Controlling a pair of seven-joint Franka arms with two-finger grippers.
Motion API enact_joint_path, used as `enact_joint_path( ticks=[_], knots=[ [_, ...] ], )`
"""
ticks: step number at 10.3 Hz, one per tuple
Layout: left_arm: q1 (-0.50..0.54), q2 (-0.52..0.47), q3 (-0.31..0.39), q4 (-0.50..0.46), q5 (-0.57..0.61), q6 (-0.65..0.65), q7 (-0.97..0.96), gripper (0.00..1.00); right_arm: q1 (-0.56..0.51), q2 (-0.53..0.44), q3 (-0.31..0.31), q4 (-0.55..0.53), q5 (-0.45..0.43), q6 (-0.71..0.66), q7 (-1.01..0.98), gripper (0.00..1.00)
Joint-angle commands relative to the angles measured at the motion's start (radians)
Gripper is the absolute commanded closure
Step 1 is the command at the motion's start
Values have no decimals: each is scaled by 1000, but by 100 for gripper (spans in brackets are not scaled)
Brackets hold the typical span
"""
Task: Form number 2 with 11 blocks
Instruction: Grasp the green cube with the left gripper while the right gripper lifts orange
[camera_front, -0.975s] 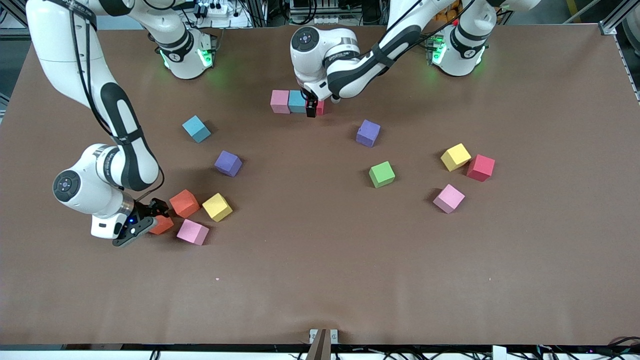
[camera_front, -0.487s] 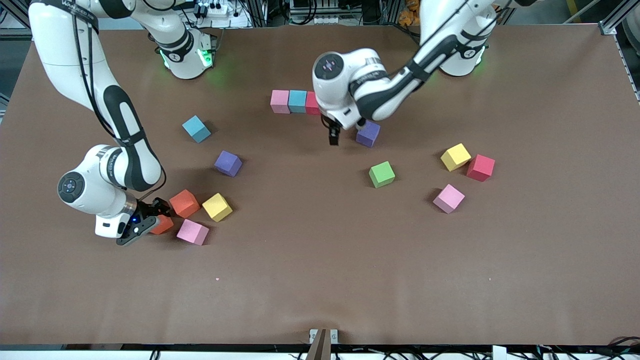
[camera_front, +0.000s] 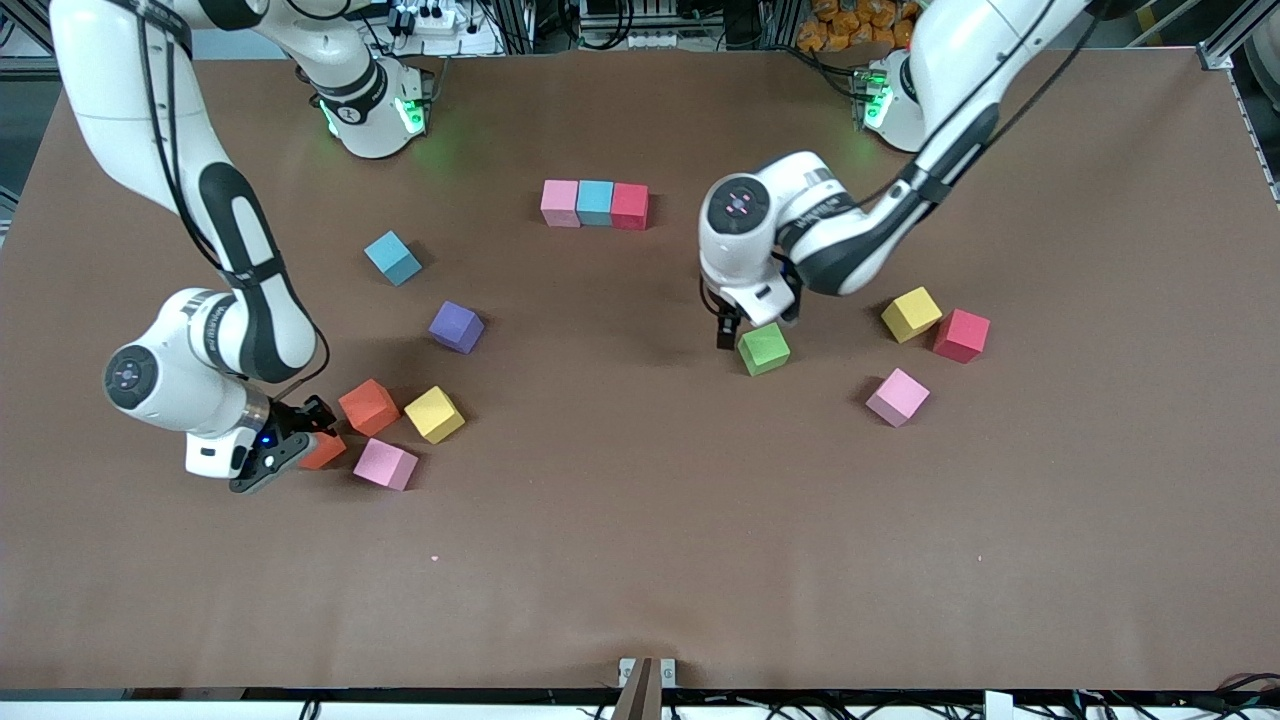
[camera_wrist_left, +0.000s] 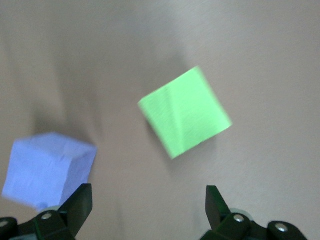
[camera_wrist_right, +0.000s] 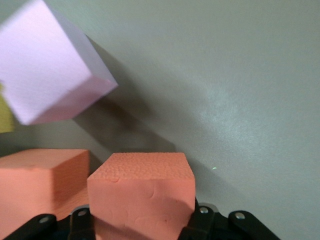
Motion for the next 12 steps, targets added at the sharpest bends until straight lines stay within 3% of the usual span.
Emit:
enact_joint_path(
  ticks=[1, 4, 7, 12],
  knots=[
    [47, 35, -15, 46, 21, -14, 220, 0, 0, -78, 4, 14, 15, -181, 50, 66],
    [73, 63, -9, 46, 23, -14, 572, 0, 84, -164, 7, 16, 19, -336, 274, 66],
    [72, 95, 39, 60, 30, 22, 940, 0, 223, -206, 8, 4, 20, -365, 541, 66],
    [67, 138, 45, 48, 56, 104, 999, 0, 455, -191, 8, -28, 75, -252, 970, 64]
  ],
)
